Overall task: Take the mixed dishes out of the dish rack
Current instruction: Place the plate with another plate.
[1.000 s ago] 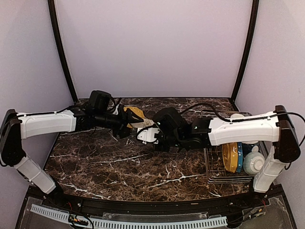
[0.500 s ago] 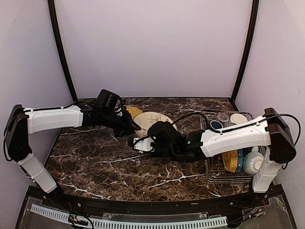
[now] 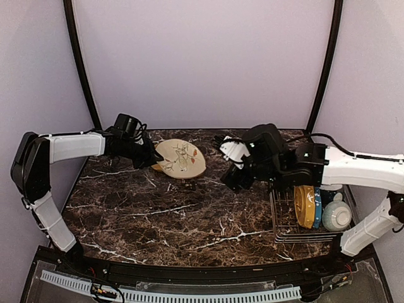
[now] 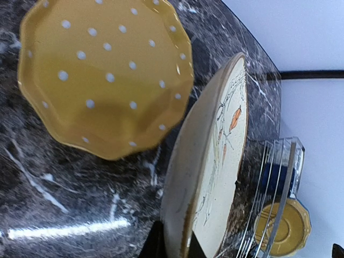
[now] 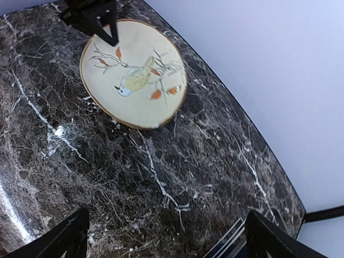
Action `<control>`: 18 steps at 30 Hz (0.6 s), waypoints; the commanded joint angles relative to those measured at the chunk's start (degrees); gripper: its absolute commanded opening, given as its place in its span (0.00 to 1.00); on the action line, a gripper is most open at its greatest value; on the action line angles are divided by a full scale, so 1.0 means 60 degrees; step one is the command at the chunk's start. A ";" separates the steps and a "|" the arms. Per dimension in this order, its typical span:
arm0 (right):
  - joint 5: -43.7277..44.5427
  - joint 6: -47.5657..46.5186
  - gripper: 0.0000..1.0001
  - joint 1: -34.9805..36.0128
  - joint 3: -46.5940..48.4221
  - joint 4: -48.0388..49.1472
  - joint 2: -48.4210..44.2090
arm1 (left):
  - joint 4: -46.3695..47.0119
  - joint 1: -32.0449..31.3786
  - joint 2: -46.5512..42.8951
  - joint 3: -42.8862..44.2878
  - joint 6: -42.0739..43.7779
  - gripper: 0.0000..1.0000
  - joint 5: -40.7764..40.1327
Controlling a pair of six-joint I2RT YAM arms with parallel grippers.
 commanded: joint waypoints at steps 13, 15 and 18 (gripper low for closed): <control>-0.3555 0.6223 0.99 -0.2906 0.1263 -0.6153 -0.3242 | 0.2172 0.2240 0.2180 0.1765 0.0569 0.01 0.1301; -0.3584 0.6449 0.99 -0.2980 0.1294 -0.6580 -0.3412 | 0.2356 0.2343 0.2350 0.1764 0.0448 0.01 0.1329; -0.3644 0.6723 0.99 -0.3062 0.1306 -0.7014 -0.3685 | 0.2473 0.2393 0.2644 0.1839 0.0341 0.01 0.1423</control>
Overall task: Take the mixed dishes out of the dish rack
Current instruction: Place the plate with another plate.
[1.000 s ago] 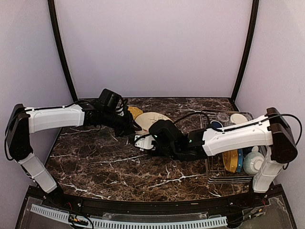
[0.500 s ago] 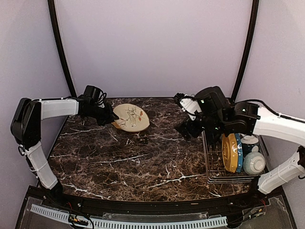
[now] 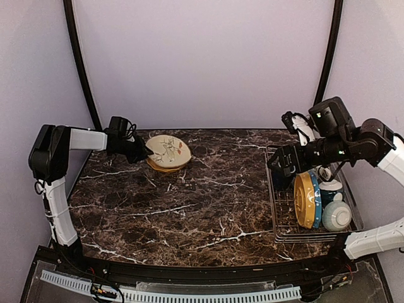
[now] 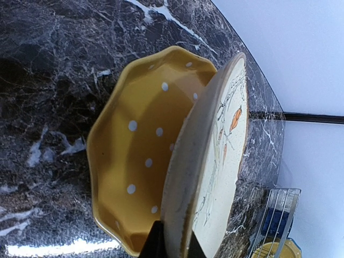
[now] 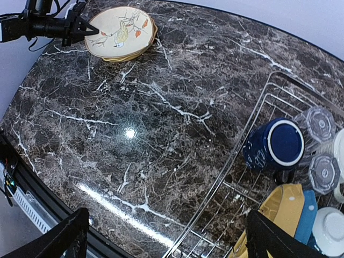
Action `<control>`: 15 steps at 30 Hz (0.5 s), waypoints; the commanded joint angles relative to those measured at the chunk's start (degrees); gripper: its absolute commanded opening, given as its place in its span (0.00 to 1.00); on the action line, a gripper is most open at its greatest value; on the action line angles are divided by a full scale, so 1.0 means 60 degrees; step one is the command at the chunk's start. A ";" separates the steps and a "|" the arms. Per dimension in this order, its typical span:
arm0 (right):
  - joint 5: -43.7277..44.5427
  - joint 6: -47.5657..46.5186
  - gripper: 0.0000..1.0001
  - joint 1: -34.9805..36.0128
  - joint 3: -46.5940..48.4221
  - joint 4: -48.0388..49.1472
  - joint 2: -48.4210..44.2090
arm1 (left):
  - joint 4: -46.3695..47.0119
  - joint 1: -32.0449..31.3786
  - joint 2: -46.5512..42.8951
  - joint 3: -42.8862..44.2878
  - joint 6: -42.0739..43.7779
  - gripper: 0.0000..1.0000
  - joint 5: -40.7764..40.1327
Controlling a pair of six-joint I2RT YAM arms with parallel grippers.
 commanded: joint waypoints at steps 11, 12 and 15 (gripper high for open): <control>-0.0682 0.1947 0.99 -0.0273 0.0353 -0.2607 -0.0576 | -0.0387 0.0132 0.0416 0.0907 0.0615 0.32 0.0147; -0.0882 0.2055 0.99 -0.0272 0.0335 -0.2688 -0.0577 | -0.0699 0.0128 0.0416 0.0968 0.0709 0.34 -0.0011; -0.0997 0.2413 0.96 -0.0273 0.0359 -0.2960 -0.0548 | -0.1146 0.0110 0.0382 0.1023 0.1058 0.42 -0.0261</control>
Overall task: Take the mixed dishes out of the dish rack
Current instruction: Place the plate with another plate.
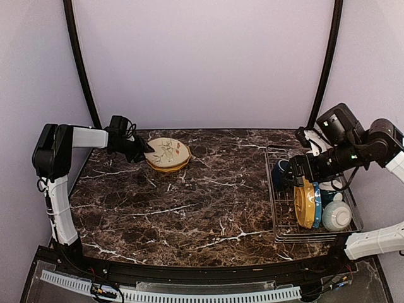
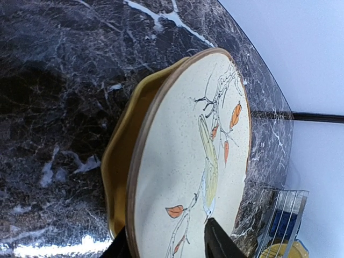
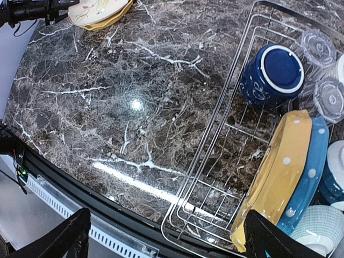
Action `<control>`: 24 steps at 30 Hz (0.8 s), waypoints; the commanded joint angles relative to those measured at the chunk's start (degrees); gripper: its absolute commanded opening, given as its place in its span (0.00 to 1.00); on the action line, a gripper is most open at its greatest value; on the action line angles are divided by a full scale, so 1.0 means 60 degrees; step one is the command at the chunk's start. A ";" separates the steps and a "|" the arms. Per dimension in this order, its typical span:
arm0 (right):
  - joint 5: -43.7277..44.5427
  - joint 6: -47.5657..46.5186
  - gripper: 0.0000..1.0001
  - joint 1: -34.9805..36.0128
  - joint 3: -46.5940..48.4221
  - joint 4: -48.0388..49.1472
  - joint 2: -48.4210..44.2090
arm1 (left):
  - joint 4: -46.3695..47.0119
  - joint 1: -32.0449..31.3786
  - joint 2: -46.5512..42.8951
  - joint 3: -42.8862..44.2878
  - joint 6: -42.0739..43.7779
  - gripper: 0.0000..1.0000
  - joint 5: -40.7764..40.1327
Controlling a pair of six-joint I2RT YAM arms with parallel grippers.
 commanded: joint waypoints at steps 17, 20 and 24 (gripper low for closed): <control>0.2047 0.2051 0.64 -0.0451 -0.0411 -0.1282 0.0011 | -0.2381 -0.0687 -0.1878 -0.0135 0.2229 0.83 -0.2200; 0.1860 0.1702 0.61 -0.0795 -0.0781 -0.0860 0.0016 | -0.2415 -0.0807 -0.2499 -0.0506 0.2276 0.86 -0.2319; 0.0939 0.1162 0.54 -0.1450 -0.1270 0.0014 -0.0022 | -0.2444 -0.1058 -0.3331 -0.0979 0.2329 0.89 -0.2378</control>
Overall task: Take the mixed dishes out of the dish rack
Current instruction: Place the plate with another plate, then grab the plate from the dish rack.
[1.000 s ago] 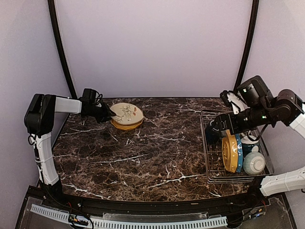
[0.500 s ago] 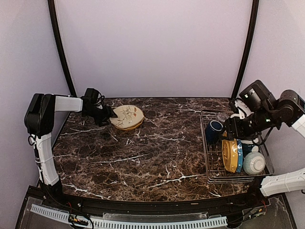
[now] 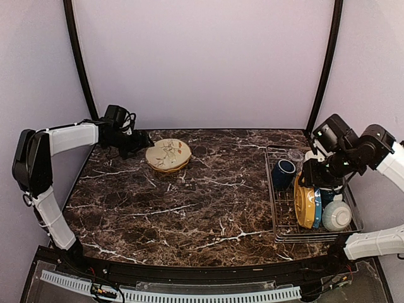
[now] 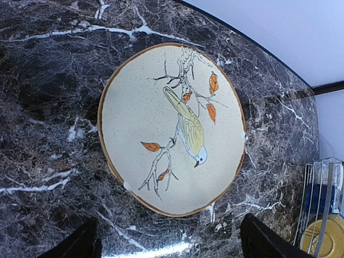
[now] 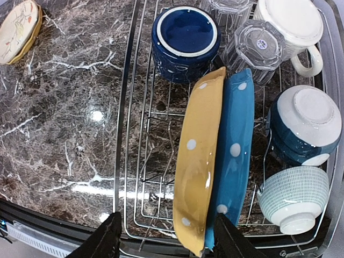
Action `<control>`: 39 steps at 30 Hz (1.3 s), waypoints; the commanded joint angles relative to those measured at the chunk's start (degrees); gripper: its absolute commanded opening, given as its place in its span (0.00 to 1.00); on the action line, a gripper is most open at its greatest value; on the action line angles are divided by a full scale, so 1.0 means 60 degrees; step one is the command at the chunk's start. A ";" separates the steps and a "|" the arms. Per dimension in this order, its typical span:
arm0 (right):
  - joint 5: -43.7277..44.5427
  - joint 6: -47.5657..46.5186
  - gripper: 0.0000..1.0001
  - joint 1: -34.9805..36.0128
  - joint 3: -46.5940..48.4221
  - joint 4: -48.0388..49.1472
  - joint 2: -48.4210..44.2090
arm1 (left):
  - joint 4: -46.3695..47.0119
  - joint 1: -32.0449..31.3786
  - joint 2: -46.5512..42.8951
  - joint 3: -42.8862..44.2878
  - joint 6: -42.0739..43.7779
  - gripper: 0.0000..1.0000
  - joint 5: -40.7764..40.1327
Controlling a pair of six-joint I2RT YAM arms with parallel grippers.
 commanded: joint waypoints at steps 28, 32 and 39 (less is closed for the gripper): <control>-0.1232 -0.1032 0.19 -0.1980 -0.2067 0.2580 0.0160 | 0.0497 -0.1770 -0.4439 -0.1758 -0.1052 0.97 0.1077; -0.1286 -0.1050 0.12 -0.1982 -0.2048 0.2568 0.0343 | 0.0579 -0.1829 -0.4508 -0.1751 -0.1116 0.97 0.1171; -0.1303 -0.0969 0.00 -0.1978 -0.1370 0.2073 0.0279 | 0.0499 -0.1871 -0.4663 -0.1599 -0.1068 0.98 0.1141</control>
